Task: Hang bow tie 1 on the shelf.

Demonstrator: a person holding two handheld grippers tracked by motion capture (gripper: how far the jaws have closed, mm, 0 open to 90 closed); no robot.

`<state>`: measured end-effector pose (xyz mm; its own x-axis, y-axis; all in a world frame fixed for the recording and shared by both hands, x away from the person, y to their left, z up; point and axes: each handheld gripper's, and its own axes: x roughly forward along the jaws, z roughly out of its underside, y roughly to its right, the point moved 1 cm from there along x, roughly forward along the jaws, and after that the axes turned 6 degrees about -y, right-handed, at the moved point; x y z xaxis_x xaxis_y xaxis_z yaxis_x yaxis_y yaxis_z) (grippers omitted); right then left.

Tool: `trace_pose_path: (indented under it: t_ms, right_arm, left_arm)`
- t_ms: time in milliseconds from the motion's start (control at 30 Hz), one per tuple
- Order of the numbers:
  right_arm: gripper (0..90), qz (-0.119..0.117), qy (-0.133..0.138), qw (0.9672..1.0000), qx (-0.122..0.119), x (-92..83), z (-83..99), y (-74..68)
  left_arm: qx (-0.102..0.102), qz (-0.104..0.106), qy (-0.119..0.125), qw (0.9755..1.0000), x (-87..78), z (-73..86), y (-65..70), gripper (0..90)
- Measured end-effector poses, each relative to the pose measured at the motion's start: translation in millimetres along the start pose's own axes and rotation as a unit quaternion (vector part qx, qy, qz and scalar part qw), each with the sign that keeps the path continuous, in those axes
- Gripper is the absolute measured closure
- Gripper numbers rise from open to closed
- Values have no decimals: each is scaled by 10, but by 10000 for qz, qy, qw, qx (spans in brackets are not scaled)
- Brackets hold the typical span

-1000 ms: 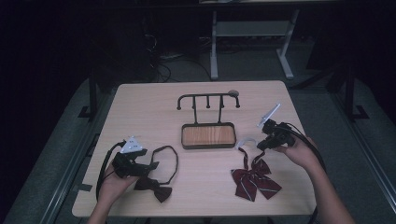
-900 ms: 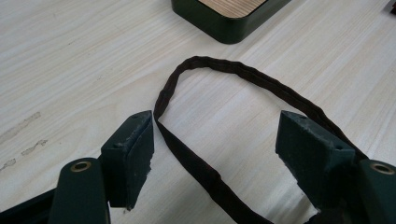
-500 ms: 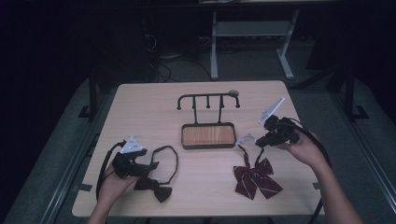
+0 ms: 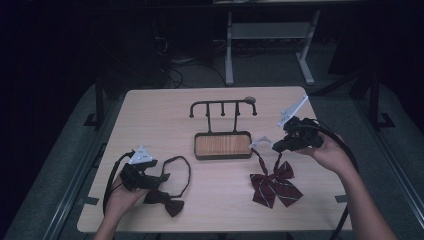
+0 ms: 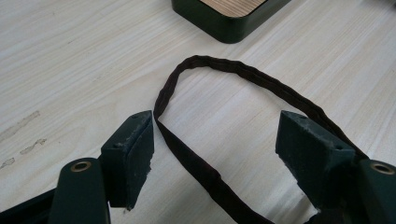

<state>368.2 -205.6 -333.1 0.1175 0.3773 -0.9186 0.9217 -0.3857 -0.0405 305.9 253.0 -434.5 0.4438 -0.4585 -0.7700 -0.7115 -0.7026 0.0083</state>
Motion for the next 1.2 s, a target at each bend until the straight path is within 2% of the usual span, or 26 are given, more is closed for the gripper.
trace_pose_path:
  t_ms: [1200]
  right_arm:
    - [871, 213, 164, 9992, -309, -421, -374, -65]
  left_arm:
    - [-11, 8, -18, 10000, -5, 2, -1, 285]
